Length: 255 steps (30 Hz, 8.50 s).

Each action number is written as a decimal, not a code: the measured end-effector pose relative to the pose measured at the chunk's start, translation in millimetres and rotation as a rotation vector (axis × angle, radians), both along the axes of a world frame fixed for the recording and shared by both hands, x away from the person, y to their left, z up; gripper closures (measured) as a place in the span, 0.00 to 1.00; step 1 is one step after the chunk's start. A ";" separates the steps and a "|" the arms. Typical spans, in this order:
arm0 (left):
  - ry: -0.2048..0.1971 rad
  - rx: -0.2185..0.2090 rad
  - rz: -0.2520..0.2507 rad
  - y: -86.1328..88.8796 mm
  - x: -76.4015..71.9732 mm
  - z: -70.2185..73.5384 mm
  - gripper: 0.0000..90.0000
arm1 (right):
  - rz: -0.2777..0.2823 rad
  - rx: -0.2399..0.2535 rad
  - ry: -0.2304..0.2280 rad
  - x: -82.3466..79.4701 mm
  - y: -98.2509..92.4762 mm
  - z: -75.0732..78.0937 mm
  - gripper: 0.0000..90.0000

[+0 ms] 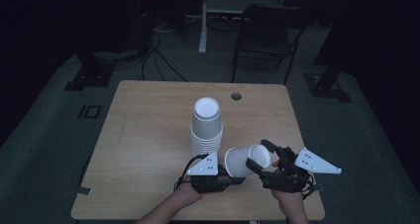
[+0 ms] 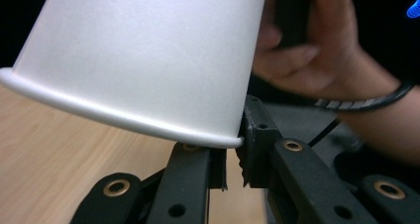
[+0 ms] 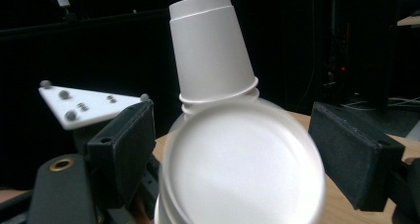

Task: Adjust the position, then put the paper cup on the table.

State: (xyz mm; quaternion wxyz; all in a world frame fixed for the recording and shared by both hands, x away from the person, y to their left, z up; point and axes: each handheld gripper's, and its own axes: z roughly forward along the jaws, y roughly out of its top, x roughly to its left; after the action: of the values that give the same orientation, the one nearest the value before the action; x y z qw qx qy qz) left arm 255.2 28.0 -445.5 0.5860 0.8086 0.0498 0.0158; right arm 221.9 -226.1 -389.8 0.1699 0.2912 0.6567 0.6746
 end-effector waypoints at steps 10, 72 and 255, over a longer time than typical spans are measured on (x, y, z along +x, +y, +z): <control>-0.093 0.131 0.011 6.2 -3.0 -3.5 0.92 | 0.023 -0.022 0.027 3.7 -0.4 -4.3 0.20; -0.425 0.743 -0.081 16.4 -19.2 -26.2 0.92 | 0.498 -1.070 0.582 75.3 118.5 -44.2 0.14; 0.273 0.250 1.029 233.0 3.4 -96.8 0.00 | -0.560 -0.493 0.434 48.7 -93.2 -164.8 0.11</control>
State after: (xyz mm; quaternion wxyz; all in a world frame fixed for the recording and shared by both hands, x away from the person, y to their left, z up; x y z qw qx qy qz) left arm 258.5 261.0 -542.3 0.3903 0.7379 0.5124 0.2015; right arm 270.5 -319.4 -554.5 0.2687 0.5438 0.7145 0.3485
